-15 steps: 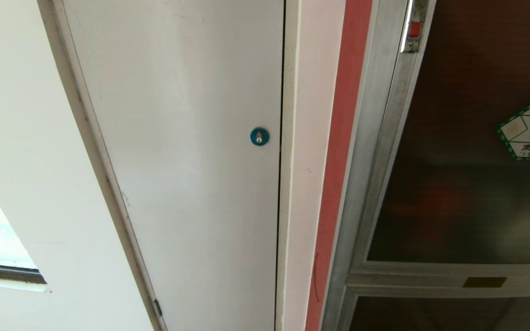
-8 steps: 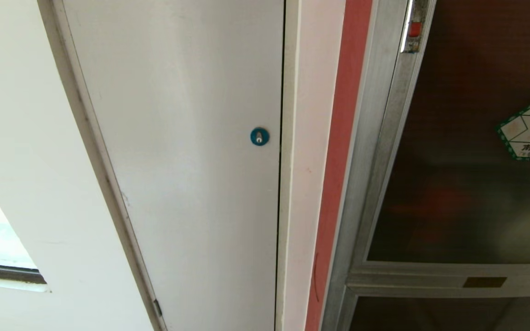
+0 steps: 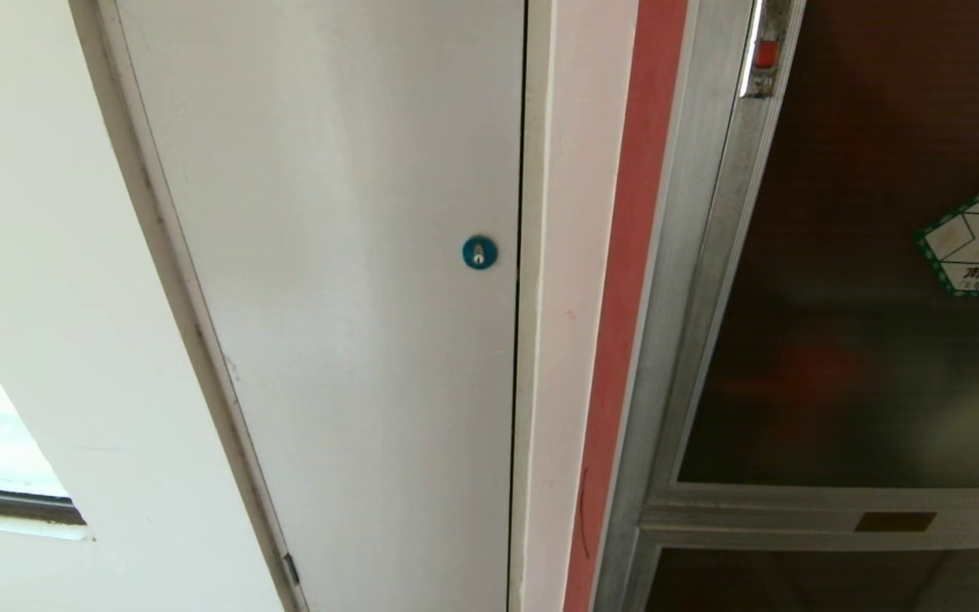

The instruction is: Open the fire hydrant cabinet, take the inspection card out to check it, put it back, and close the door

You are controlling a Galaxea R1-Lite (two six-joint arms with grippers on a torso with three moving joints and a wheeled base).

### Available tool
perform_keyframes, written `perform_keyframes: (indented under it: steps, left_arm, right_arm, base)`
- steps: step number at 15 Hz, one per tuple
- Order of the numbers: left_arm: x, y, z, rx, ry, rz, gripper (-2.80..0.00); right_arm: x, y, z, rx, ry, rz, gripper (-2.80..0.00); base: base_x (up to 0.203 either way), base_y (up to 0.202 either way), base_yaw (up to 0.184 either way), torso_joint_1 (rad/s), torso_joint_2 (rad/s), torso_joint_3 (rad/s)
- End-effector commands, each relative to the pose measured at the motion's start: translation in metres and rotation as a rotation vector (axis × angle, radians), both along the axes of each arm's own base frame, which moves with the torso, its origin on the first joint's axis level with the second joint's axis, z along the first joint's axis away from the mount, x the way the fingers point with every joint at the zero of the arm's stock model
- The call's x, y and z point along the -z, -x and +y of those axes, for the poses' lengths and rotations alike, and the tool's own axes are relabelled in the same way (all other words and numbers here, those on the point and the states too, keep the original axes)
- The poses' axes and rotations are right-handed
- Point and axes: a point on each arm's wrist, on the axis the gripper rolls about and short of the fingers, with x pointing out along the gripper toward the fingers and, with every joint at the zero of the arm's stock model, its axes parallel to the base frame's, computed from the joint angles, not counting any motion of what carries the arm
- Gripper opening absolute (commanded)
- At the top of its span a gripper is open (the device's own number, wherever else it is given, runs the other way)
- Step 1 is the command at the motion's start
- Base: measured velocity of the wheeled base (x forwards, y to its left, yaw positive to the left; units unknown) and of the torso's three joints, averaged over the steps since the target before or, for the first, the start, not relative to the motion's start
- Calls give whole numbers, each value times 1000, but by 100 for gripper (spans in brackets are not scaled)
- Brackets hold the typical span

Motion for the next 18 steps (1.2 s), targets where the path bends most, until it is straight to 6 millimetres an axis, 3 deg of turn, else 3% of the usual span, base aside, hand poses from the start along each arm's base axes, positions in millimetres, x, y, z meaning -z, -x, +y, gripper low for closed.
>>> perform_keyframes:
  steps: [1,18]
  left_arm:
    - [0,0,0,-2,0,-2,-280]
    - [0,0,0,-2,0,-2,-280]
  right_arm:
    - [0,0,0,1,-6,-1,-280]
    - [0,0,0,0,-5,-1,-280]
  base:
    - [0,0,0,0,0,0]
    - [0,0,0,0,0,0]
